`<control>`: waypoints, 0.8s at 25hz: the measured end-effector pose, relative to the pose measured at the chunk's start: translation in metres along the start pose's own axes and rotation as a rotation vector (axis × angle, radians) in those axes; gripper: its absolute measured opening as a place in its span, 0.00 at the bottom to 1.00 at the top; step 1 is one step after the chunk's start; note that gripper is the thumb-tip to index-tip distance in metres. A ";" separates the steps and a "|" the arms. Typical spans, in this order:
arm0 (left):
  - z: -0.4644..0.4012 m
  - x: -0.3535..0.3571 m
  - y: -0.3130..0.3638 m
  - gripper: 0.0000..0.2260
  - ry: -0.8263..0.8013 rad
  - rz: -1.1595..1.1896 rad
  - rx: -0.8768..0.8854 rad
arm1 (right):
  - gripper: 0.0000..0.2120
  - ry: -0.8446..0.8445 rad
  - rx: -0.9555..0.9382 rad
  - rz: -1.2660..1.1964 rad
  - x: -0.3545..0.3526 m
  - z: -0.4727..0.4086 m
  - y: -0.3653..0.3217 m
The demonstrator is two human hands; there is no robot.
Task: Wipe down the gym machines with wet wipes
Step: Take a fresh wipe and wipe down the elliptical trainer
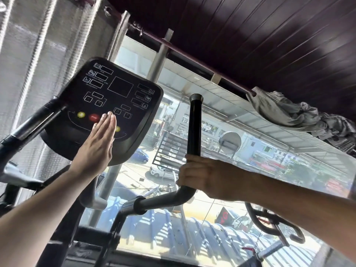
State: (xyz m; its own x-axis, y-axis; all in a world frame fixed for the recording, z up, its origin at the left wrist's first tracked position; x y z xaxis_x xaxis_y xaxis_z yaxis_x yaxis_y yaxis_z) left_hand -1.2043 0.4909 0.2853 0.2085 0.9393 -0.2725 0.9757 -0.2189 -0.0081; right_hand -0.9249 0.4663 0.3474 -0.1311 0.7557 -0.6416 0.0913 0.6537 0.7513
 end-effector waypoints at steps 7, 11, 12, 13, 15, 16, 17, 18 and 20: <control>0.003 0.015 -0.006 0.33 -0.071 0.017 -0.036 | 0.19 0.130 0.410 0.081 -0.032 -0.048 0.131; 0.006 0.015 -0.006 0.35 -0.060 -0.003 -0.035 | 0.18 0.538 1.291 -0.437 -0.027 0.001 0.227; 0.006 0.015 -0.006 0.35 -0.061 -0.008 -0.038 | 0.18 0.620 1.491 -0.726 -0.004 0.015 0.232; 0.006 0.016 -0.005 0.35 -0.057 -0.009 -0.038 | 0.18 0.660 1.632 -1.031 0.026 0.023 0.229; 0.005 0.015 -0.005 0.34 -0.044 -0.006 -0.034 | 0.17 0.645 1.741 -1.595 0.067 0.008 0.204; 0.005 0.016 -0.006 0.34 -0.043 -0.010 -0.029 | 0.16 0.641 1.726 -1.819 0.076 -0.004 0.197; 0.005 0.015 -0.006 0.33 -0.034 -0.003 -0.024 | 0.18 0.640 1.659 -2.012 0.078 -0.018 0.194; 0.005 0.014 -0.005 0.32 -0.029 0.006 -0.023 | 0.23 0.622 1.546 -2.186 0.076 -0.032 0.195; 0.004 0.013 -0.006 0.29 -0.023 0.029 -0.028 | 0.30 0.535 1.362 -2.345 0.065 -0.050 0.202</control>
State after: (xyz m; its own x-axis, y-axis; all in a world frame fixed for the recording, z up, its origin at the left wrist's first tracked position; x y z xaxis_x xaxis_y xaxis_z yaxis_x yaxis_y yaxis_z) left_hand -1.2074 0.5032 0.2777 0.2352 0.9262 -0.2946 0.9709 -0.2381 0.0264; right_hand -0.9640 0.6453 0.4656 -0.8180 -0.4675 0.3351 -0.2771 -0.1903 -0.9418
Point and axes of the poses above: each hand's wrist, its own z-axis away from the middle knuckle, its own x-axis out of the palm, y = z × x, the point moved 9 cm from there along -z, towards the middle knuckle, and after that the axes turned 15 degrees about x, right-handed, at the moved point
